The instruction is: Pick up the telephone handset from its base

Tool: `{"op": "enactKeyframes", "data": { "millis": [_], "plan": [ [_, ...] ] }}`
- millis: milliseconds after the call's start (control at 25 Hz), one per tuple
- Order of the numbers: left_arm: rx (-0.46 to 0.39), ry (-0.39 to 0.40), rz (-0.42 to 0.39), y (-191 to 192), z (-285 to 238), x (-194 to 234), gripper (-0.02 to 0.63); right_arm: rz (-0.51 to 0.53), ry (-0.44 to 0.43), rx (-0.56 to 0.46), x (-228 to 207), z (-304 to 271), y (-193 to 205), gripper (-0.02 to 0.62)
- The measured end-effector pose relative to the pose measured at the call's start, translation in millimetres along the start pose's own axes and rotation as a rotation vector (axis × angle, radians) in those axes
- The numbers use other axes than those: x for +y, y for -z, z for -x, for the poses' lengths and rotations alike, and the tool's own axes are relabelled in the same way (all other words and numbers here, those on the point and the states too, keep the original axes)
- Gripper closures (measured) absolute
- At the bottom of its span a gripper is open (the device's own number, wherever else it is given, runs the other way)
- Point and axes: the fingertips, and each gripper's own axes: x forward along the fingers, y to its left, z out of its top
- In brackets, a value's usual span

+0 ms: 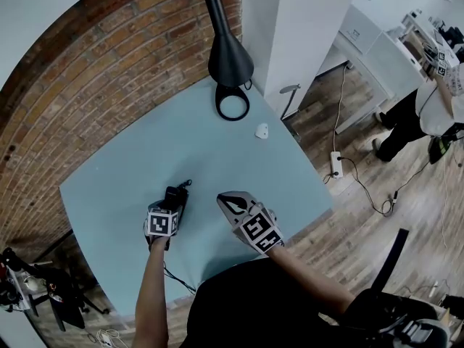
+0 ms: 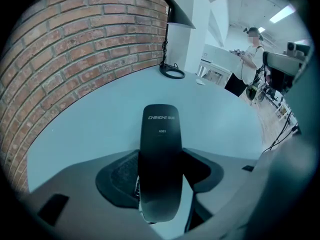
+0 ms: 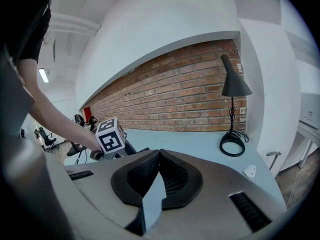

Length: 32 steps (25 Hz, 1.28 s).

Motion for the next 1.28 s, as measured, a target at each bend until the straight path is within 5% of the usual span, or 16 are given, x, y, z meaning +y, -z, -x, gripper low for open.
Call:
{"op": "enactKeyframes", "data": {
  "millis": [1280],
  "plan": [
    [-0.25, -0.076, -0.062, -78, 81, 17, 0.325, 0.024, 0.007, 0.007, 7, 6, -1, 0.584]
  ]
}}
